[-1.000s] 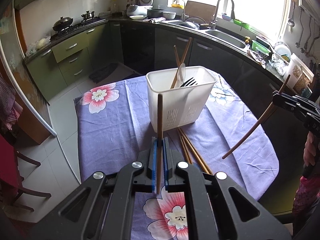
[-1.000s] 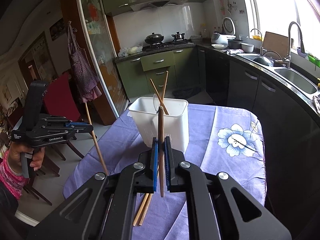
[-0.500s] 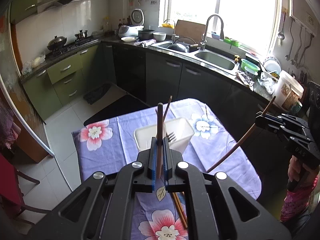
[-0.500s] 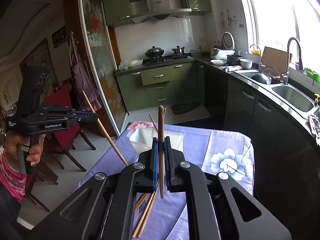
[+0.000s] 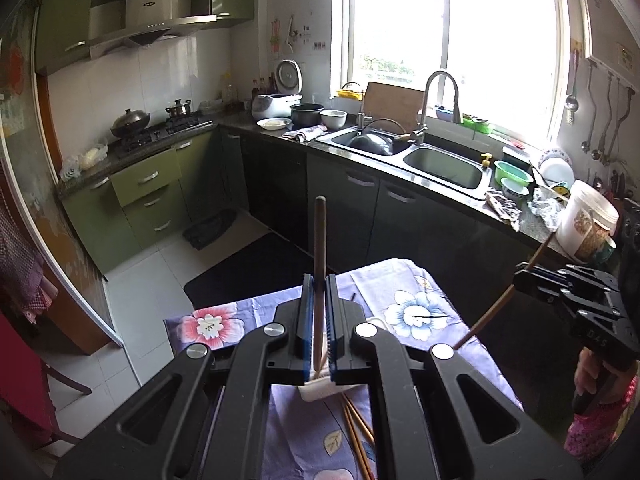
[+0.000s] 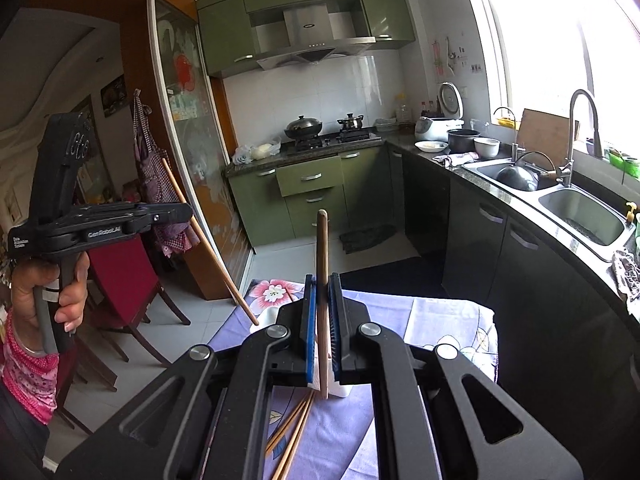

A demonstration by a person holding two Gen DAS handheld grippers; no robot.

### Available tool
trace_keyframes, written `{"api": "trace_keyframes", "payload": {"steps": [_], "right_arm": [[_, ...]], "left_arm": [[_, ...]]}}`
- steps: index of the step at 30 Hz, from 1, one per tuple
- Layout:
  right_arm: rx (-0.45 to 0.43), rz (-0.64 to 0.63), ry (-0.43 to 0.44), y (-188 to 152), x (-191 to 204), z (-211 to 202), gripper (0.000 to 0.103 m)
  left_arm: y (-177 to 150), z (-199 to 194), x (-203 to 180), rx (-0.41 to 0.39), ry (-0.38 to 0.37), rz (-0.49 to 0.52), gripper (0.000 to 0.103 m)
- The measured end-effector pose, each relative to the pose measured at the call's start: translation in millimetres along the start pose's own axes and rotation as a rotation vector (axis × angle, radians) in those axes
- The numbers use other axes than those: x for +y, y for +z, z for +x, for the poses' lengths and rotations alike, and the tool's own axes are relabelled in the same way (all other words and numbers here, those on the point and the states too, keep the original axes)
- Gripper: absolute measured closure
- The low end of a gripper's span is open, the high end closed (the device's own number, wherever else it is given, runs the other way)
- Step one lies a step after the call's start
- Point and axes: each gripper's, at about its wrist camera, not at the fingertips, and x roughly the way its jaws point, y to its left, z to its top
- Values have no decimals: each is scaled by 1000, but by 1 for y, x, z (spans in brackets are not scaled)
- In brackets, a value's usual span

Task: Organize utensils
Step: 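Carry the chopstick over the caddy with the left tool while the right tool carries its chopstick, then lower the chopstick into the caddy and open the left tool while the right tool releases its chopstick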

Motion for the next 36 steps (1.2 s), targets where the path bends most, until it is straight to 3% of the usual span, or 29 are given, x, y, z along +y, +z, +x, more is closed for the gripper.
{"api": "trace_keyframes", "payload": {"steps": [15, 20, 28, 36], "right_arm": [[-54, 65, 0, 40, -15, 29, 96], [-26, 78, -12, 43, -17, 60, 96], [76, 60, -35, 13, -14, 109, 96], [111, 48, -36, -8, -11, 123, 95]], "left_arm": [[-52, 107, 10, 205, 9, -31, 96], [-58, 94, 16, 184, 14, -27, 87], [-65, 68, 18, 159, 13, -14, 86], [-87, 69, 13, 212, -12, -15, 86]]}}
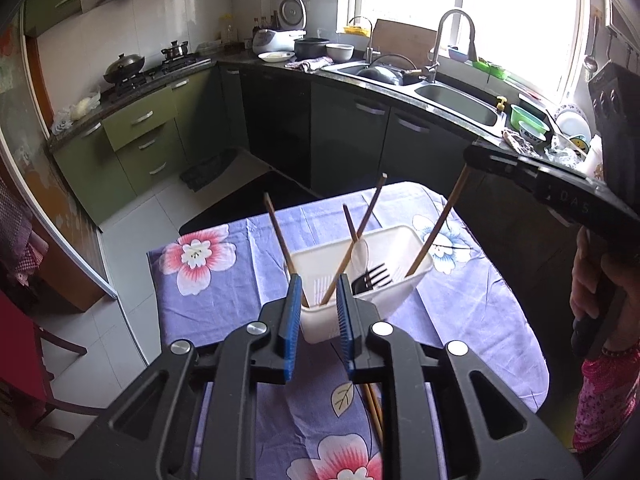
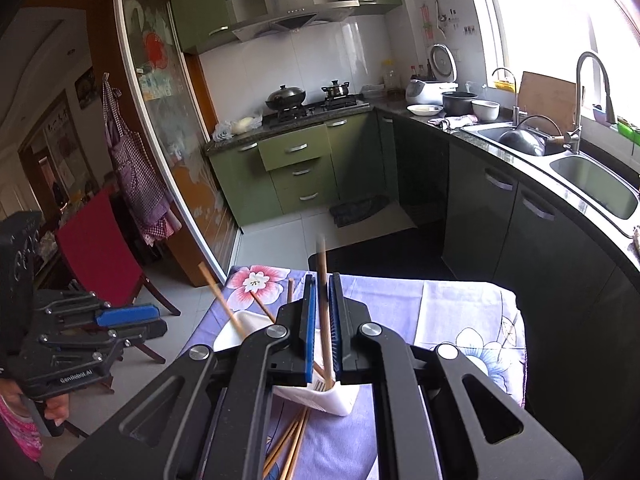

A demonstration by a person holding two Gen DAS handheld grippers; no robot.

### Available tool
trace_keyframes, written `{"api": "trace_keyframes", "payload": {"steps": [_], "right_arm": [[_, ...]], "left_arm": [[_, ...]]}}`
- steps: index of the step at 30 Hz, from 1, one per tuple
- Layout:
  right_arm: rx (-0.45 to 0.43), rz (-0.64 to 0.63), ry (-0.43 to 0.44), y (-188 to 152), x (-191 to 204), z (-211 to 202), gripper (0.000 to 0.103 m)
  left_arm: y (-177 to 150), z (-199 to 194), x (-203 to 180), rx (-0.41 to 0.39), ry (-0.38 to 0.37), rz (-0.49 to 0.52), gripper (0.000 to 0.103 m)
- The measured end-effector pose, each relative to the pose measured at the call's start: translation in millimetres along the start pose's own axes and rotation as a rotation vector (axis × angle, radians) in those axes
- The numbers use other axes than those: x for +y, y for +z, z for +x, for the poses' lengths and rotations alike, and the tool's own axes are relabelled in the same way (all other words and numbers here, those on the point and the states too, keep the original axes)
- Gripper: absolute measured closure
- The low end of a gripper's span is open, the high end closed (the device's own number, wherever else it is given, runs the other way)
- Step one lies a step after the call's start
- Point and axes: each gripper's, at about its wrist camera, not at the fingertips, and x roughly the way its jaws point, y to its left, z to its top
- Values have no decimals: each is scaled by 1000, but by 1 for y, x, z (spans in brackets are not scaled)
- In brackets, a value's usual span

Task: Organize utensils
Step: 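Lower the chopstick into the caddy and open the left tool while the right tool releases its chopstick, then grasp a wooden chopstick from the bundle with the left tool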

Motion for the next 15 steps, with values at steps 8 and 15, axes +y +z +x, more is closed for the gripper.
{"api": "trace_keyframes", "payload": {"steps": [8, 15], "right_arm": [[-35, 23, 25, -34, -19, -41, 90], [84, 40, -4, -109, -42, -30, 89]], "left_arm": [[-46, 35, -12, 108, -36, 7, 86], [-98, 102, -29, 270, -93, -22, 86]]}}
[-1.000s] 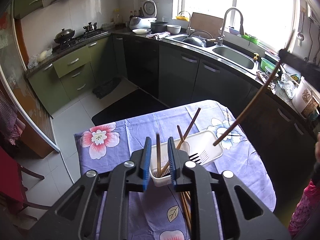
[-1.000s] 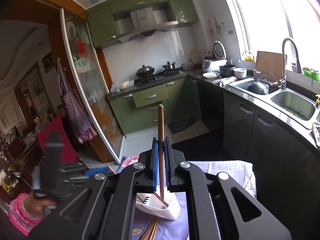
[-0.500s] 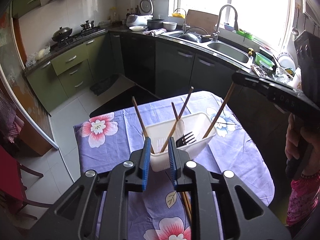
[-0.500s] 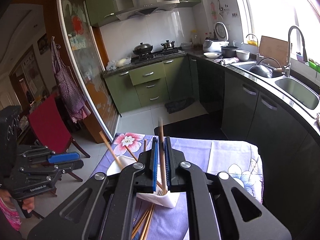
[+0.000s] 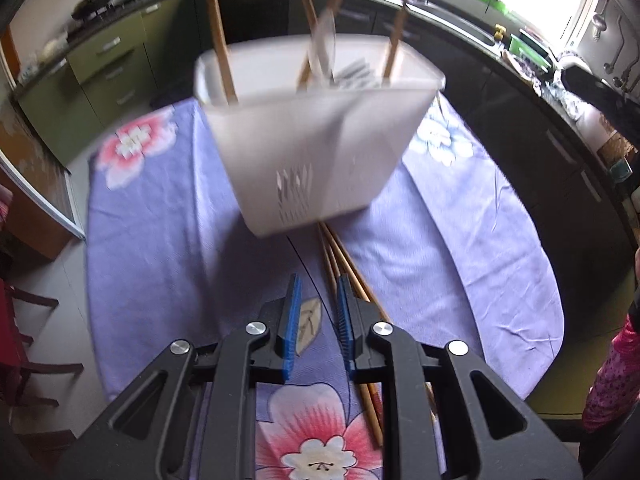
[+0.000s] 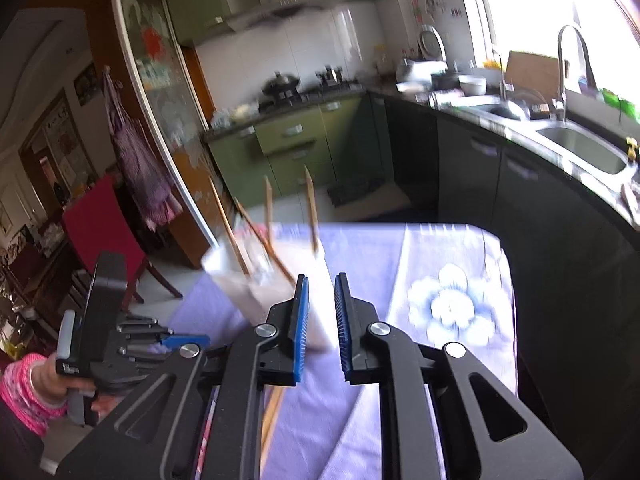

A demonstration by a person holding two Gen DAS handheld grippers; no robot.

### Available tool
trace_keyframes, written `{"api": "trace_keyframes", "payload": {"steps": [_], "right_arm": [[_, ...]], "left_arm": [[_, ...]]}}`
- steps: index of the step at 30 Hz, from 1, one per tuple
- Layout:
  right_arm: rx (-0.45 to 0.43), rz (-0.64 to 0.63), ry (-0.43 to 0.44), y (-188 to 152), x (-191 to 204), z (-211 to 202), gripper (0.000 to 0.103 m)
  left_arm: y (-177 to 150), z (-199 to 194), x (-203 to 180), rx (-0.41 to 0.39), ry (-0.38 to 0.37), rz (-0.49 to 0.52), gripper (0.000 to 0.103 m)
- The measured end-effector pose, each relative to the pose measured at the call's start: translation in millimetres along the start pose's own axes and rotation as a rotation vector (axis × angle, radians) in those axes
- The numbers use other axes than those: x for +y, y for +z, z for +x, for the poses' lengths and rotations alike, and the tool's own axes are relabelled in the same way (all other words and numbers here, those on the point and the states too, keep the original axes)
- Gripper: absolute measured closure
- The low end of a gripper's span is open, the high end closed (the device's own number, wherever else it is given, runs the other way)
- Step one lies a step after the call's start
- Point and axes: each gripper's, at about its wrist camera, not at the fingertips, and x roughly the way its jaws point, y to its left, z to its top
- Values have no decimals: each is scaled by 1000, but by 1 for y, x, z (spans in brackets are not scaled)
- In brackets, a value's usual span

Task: Organize utensils
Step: 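Grasp a wooden chopstick from the bundle with the left tool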

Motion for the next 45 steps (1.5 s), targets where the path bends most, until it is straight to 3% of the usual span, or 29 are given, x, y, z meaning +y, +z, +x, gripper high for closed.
{"api": "trace_keyframes", "payload": {"steps": [6, 10, 24, 28, 31, 38, 45], "right_arm": [[117, 70, 5, -52, -33, 38, 89], [140, 91, 9, -68, -43, 48, 89], [137, 108, 33, -63, -45, 46, 89], [142, 102, 36, -63, -40, 48, 89], [148, 93, 40, -64, -37, 48, 79], [183, 66, 35, -71, -27, 61, 76], [286, -48, 19, -95, 17, 110, 76]], "left_arm": [[-9, 43, -5, 55, -17, -44, 86], [-9, 59, -6, 86, -12, -54, 86], [-9, 88, -17, 142, 56, -24, 86], [-7, 92, -21, 140, 68, -14, 86], [-7, 92, -19, 140, 73, -17, 92], [-20, 83, 10, 131, 74, -53, 97], [-32, 49, 38, 39, 60, -106, 97]]}}
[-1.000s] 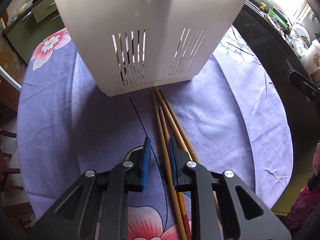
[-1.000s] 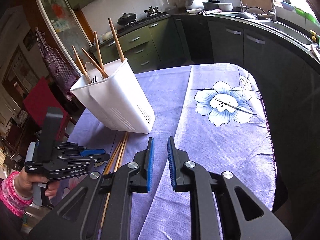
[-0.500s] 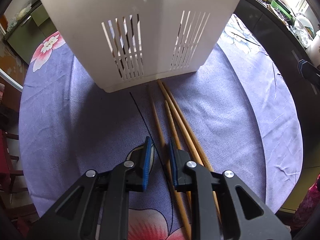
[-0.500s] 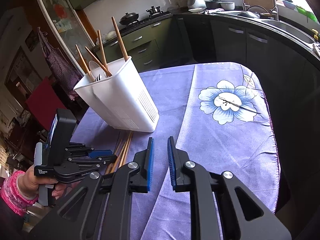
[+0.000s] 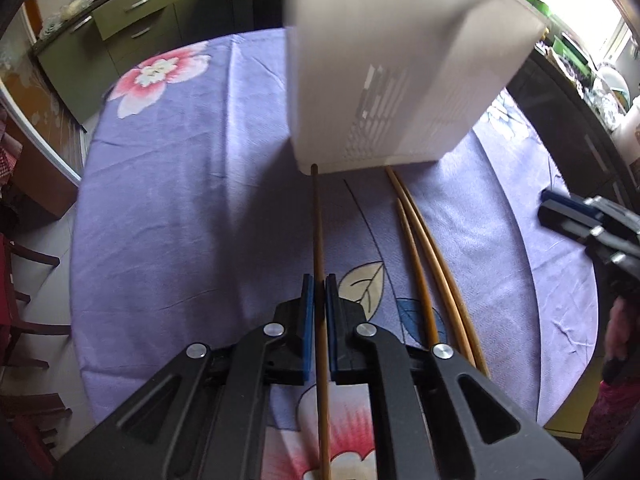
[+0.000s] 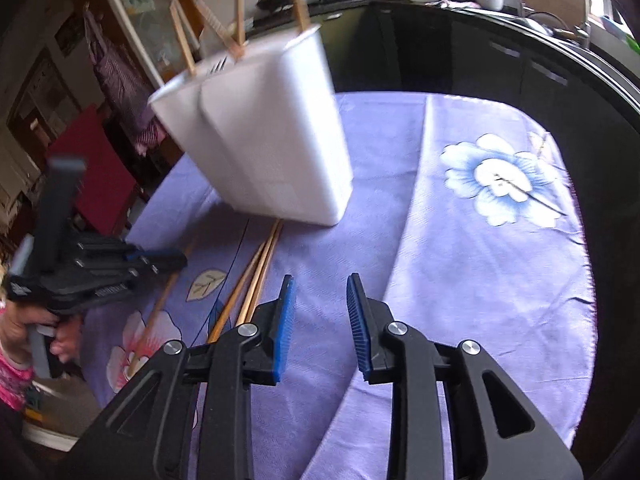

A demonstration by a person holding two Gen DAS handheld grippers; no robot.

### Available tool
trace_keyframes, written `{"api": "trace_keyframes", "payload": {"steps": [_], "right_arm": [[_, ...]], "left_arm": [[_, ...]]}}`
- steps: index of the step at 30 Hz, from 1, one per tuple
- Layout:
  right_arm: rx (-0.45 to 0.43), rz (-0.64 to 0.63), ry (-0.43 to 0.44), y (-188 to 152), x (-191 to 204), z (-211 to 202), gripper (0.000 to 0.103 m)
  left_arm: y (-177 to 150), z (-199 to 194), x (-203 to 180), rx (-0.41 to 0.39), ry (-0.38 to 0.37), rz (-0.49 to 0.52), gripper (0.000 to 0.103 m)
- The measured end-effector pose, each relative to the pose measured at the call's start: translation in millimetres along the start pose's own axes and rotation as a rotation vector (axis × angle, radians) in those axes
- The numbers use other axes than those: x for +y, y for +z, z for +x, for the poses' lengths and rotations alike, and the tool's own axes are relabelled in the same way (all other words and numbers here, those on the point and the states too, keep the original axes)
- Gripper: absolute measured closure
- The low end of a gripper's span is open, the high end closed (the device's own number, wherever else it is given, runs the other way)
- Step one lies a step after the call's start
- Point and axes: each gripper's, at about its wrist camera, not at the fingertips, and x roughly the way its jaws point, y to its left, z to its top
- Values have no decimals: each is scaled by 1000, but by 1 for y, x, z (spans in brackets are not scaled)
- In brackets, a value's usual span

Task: Organize utensils
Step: 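Grasp a wooden chopstick from the bundle with the left tool, then grasp a wooden chopstick with the right tool while the left tool holds its chopstick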

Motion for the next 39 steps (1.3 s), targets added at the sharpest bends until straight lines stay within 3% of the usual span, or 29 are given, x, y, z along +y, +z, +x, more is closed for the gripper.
{"api": "trace_keyframes", "payload": {"steps": [4, 16, 39], "right_arm": [[42, -46, -6, 1, 22, 26, 76], [122, -51, -68, 22, 39, 71, 76], [176, -96, -176, 20, 49, 75, 76]], "left_arm": [[-8, -19, 13, -48, -11, -11, 97], [-23, -30, 21, -59, -60, -10, 97], [-30, -37, 37, -70, -88, -36, 97]]}}
